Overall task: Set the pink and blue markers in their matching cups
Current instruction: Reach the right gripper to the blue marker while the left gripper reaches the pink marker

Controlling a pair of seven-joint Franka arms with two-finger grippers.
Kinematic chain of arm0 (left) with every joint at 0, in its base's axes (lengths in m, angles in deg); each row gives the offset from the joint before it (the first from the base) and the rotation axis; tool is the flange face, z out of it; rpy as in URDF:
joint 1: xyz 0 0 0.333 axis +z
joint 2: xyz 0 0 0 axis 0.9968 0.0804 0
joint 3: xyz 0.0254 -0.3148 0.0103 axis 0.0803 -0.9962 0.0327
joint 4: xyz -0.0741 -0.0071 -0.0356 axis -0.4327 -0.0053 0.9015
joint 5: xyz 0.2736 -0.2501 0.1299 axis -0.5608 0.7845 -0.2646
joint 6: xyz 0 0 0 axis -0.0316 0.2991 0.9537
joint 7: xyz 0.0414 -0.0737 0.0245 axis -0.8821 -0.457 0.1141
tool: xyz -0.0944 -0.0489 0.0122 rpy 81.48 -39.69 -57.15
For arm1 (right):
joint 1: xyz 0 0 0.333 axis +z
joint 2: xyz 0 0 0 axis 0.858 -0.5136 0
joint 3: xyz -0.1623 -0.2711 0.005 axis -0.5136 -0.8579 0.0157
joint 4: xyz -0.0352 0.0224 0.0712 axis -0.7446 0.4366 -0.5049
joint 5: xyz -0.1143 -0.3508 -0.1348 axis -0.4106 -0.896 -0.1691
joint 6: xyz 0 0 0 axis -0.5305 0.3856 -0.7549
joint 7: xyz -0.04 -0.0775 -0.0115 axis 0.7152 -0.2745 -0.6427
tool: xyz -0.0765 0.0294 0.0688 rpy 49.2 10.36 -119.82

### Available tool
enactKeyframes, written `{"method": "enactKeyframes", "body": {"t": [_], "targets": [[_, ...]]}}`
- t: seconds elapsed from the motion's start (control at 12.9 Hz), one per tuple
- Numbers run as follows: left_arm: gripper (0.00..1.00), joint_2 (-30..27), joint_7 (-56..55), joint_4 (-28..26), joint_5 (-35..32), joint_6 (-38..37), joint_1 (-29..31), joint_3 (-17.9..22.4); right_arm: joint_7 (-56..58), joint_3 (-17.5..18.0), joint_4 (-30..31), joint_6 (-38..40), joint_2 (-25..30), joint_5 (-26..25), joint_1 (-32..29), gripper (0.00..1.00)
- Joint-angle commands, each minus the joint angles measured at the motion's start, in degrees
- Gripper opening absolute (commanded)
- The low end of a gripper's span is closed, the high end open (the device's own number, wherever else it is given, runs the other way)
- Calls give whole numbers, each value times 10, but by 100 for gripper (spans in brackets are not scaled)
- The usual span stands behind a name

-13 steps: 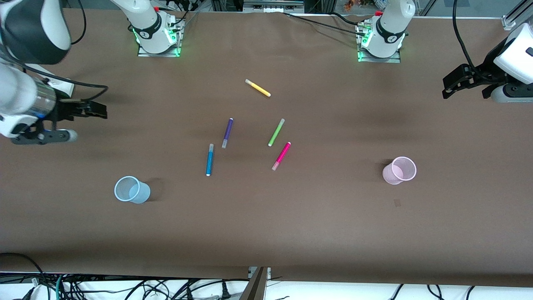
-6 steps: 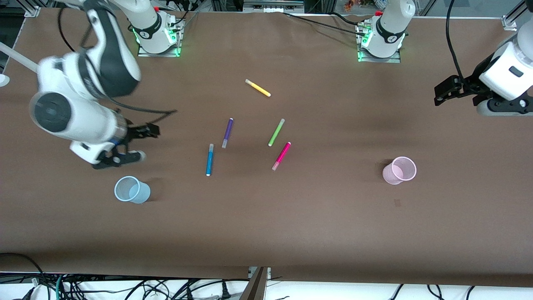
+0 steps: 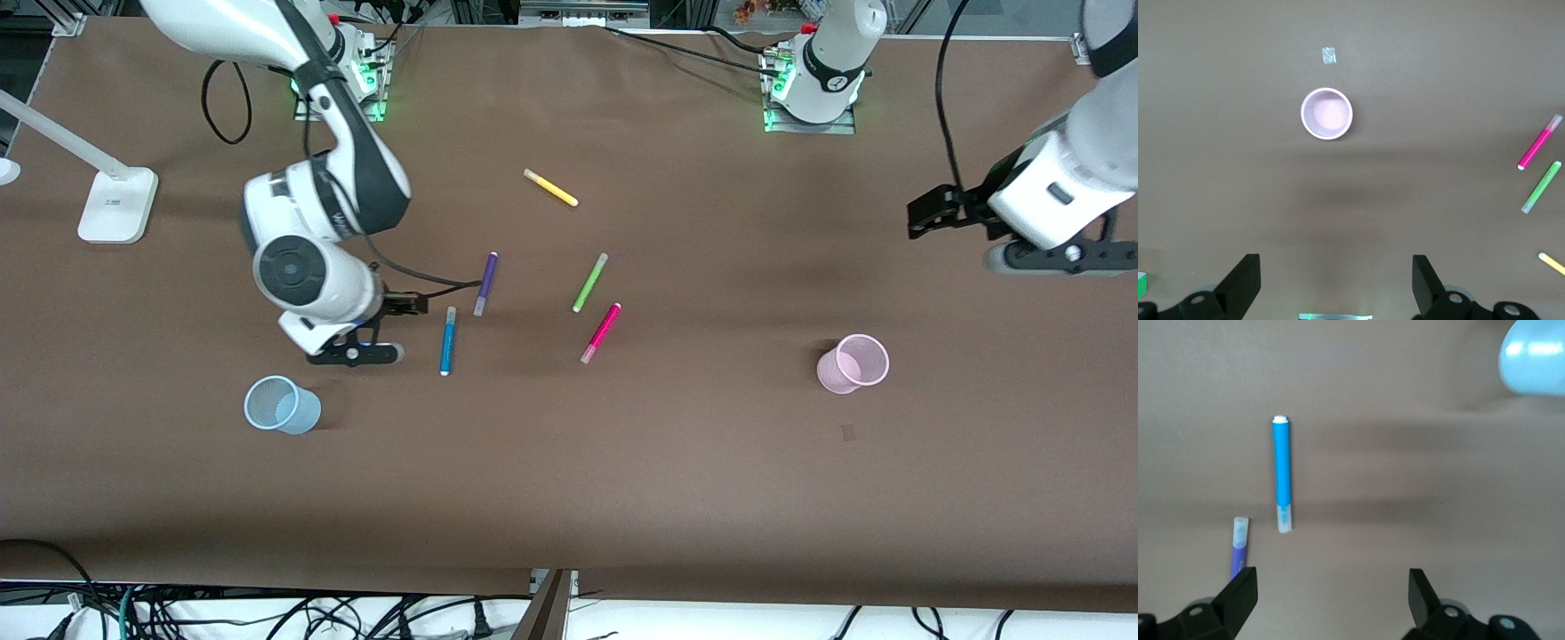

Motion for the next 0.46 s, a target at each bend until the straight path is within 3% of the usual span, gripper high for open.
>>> {"method": "enactKeyframes", "body": {"t": [0.0, 0.39], "targets": [[100, 47, -31, -5, 7, 37, -30, -15, -55, -3, 73, -70, 17, 7, 25, 100], [100, 151, -171, -4, 6, 157, -141, -29, -125, -3, 169, -217, 15, 7, 56, 100]]}}
